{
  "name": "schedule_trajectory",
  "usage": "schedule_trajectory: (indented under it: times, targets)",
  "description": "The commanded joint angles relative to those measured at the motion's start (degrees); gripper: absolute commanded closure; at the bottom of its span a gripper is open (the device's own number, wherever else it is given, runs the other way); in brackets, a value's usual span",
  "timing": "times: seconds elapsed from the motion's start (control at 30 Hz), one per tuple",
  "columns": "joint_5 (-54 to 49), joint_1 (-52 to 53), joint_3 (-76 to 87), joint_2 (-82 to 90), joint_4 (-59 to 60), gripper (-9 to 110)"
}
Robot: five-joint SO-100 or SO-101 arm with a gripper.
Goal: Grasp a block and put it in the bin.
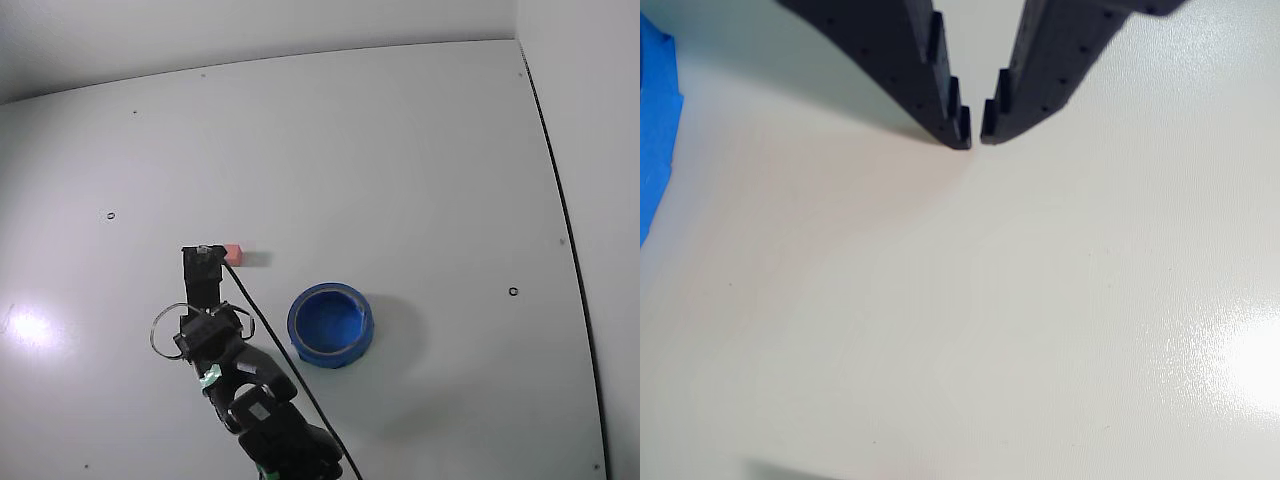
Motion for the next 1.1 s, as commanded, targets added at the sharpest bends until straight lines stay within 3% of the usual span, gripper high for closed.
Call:
schedule_trajectory:
  times: [0.0,0.13,0.43,1.07]
  targets:
    - [0.1,0.4,-0.7,0.5,-0.4,100]
    - [-0.4,1.7,-1.9,-0.5,-0.4,99]
    - [-0.5,9.1,-14.2,-0.5,-4.2,84]
    - [-6.1,12.7,-27.3,-18.3,-5.0,83]
